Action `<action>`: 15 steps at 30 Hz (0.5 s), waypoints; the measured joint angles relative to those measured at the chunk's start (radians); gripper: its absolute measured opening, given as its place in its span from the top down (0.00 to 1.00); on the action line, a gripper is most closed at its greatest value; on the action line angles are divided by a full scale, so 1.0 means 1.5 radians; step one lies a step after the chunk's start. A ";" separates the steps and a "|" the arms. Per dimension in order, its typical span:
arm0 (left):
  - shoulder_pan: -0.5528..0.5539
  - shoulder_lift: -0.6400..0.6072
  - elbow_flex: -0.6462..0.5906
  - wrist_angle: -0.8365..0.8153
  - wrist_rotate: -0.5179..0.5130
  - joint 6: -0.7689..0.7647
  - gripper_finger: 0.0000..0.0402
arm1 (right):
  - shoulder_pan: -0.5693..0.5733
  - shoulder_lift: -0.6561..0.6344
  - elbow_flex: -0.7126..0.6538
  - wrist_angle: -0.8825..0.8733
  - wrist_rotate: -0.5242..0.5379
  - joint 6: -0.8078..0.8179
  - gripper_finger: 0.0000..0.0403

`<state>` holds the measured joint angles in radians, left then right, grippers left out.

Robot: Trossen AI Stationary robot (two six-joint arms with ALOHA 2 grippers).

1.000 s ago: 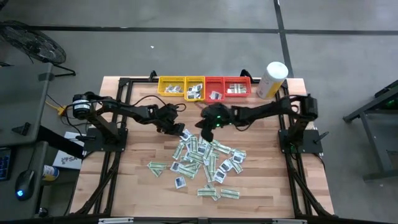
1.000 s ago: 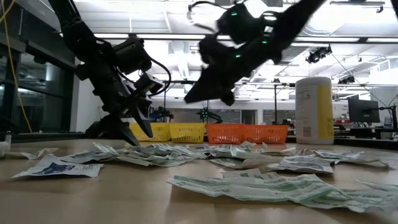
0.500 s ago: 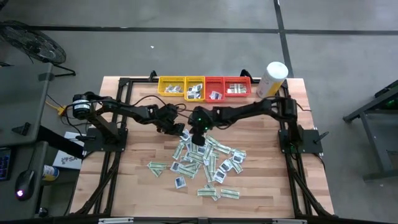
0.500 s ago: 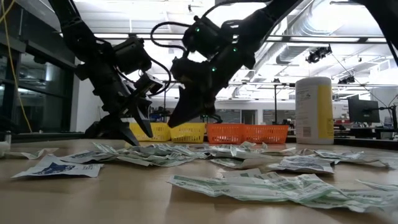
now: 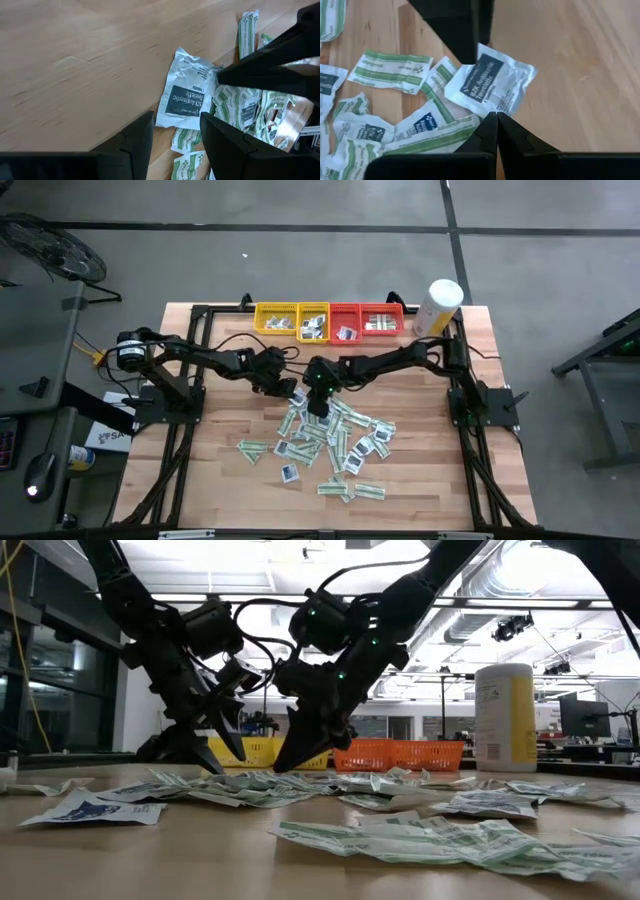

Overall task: Pick & Place First Aid Supplies
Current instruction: Put the gray packet into the right yellow bin

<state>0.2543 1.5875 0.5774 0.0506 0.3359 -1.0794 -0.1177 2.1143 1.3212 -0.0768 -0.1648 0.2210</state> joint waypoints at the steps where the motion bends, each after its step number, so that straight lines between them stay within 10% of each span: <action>1: 0.000 0.000 0.000 0.000 0.000 0.000 0.59 | 0.000 0.000 0.000 0.000 0.001 0.002 1.00; 15: 0.001 0.000 0.000 0.002 0.000 -0.003 0.59 | 0.003 0.061 0.003 0.075 -0.040 0.096 1.00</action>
<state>0.2550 1.5875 0.5770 0.0544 0.3357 -1.0839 -0.1132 2.2059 1.3258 0.0354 -0.2252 0.3645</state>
